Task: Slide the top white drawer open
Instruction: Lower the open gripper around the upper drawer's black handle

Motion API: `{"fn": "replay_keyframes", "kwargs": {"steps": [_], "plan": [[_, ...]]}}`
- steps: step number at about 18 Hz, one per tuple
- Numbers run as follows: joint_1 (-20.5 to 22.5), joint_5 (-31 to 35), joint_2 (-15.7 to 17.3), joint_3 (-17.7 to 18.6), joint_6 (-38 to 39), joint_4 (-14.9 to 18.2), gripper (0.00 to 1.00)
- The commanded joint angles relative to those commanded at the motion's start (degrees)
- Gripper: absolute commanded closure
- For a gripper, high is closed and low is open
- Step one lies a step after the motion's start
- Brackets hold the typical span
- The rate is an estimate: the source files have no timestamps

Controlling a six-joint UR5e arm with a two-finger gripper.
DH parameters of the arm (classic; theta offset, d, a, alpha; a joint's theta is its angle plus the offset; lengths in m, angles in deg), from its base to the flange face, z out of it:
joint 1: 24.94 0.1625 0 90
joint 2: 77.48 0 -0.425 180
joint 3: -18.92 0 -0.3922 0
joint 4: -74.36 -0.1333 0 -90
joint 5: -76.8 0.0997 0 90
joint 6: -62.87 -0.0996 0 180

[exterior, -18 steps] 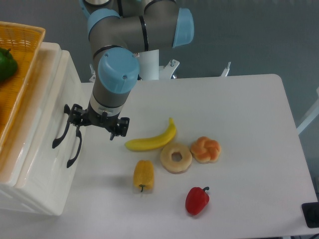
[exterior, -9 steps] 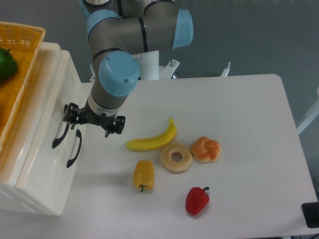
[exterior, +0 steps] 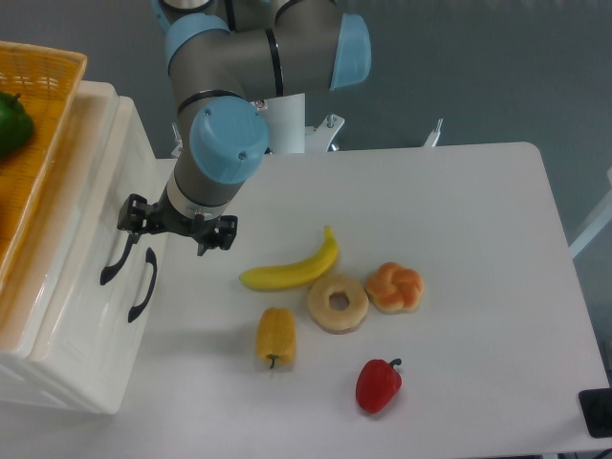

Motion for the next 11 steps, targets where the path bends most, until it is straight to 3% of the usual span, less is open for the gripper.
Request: {"fn": "replay_keyframes", "kwargs": {"steps": [11], "plan": [[-1.05, -0.17, -0.35, 0.09, -0.7, -0.44, 0.0]]}}
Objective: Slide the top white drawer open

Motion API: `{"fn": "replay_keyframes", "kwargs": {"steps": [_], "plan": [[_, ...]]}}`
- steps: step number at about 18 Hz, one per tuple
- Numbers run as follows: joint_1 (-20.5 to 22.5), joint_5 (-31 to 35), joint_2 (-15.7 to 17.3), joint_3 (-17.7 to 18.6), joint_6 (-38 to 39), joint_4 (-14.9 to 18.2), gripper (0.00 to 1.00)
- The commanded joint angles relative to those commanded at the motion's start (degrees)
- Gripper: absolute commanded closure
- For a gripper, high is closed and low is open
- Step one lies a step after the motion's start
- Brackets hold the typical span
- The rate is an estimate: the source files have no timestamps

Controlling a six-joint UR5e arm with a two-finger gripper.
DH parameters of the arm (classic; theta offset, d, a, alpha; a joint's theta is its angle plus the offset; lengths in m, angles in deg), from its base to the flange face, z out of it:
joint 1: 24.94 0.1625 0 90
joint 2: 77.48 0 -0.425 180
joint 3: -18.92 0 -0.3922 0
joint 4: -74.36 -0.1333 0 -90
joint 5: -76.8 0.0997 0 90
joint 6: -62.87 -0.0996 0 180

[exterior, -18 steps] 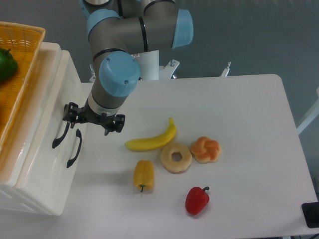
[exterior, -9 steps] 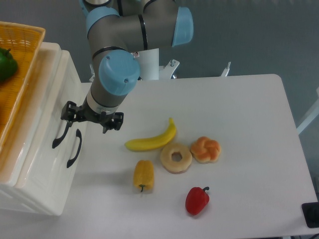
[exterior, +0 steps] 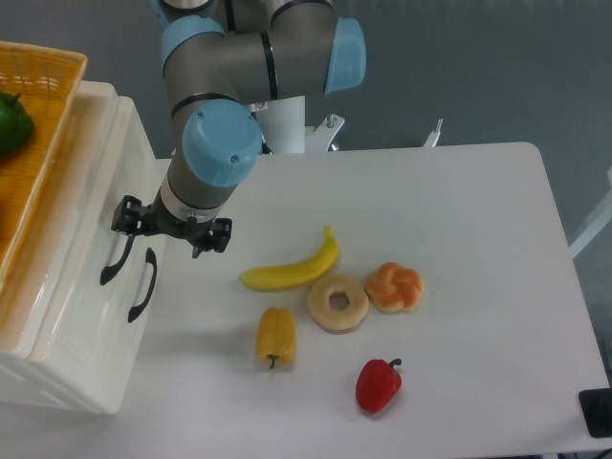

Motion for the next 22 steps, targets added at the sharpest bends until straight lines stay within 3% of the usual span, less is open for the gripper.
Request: {"fn": "replay_keyframes", "kwargs": {"steps": [22], "plan": [[-0.7, 0.09, -1.23, 0.18, -0.79, -2.11, 0.0]]}}
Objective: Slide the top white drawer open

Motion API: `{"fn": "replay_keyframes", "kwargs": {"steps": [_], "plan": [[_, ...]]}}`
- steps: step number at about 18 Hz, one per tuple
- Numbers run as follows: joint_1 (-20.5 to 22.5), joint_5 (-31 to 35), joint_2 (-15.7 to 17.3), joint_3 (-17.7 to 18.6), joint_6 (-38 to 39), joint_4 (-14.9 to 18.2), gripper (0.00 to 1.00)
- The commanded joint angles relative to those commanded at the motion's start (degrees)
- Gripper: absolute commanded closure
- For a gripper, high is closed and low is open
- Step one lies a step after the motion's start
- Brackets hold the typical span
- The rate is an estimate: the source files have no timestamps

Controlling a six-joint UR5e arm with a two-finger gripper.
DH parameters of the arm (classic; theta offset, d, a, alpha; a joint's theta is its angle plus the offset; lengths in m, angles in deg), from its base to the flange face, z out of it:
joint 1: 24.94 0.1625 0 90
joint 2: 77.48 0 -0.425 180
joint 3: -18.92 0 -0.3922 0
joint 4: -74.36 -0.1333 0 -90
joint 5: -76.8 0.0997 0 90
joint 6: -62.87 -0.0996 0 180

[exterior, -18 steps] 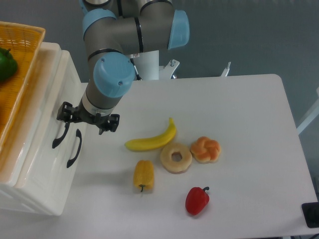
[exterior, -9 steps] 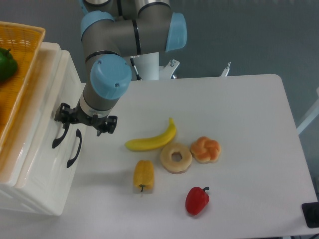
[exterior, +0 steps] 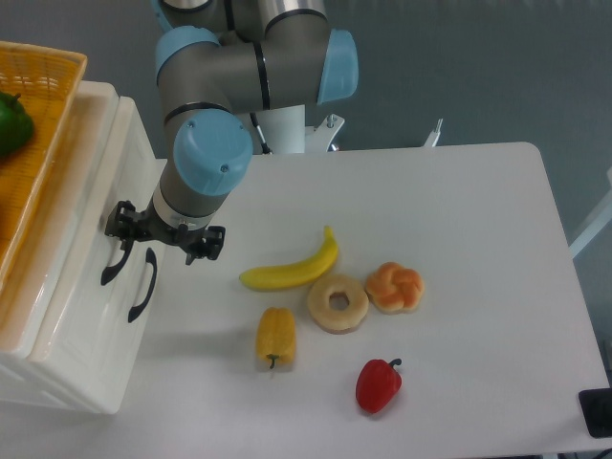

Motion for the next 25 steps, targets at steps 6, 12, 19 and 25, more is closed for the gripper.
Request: {"fn": "replay_keyframes", "kwargs": {"steps": [6, 12, 19, 25], "plan": [[-0.44, 0.26, -0.09, 0.26, -0.09, -0.26, 0.0], [-0.35, 0.97, 0.0, 0.0, -0.97, -0.35, 0.0], [-0.18, 1.06, 0.0, 0.0, -1.32, -0.26, 0.0], [0.0, 5.1, 0.09, 0.09, -2.55, -0.26, 0.0]]}}
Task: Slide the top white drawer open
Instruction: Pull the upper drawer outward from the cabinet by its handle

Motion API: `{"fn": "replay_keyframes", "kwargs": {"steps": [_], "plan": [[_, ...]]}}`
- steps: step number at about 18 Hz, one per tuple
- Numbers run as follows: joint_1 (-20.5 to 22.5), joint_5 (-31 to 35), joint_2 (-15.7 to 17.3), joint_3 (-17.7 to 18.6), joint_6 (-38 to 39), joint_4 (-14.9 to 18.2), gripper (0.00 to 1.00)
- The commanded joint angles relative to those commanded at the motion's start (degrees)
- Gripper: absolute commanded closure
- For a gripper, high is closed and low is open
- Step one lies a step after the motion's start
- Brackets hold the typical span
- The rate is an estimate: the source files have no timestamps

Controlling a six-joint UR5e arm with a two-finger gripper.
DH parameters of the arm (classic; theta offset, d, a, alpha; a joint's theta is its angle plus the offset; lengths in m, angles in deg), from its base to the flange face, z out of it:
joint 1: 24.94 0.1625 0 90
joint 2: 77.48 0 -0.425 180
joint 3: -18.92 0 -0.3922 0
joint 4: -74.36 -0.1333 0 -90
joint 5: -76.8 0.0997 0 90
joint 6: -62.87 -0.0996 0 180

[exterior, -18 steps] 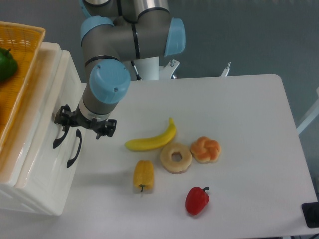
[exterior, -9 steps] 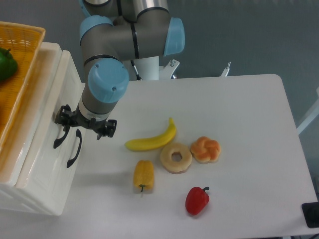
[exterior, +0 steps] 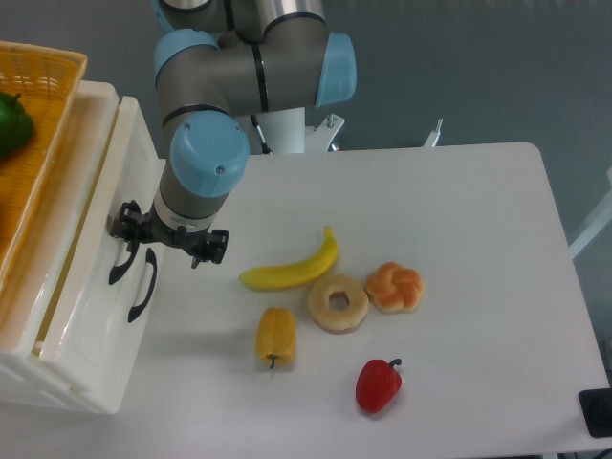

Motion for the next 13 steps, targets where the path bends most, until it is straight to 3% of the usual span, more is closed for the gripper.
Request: {"fn": "replay_keyframes", "kwargs": {"steps": [13], "plan": [[2.2, 0.0, 0.35, -0.18, -0.09, 0.26, 0.0]]}}
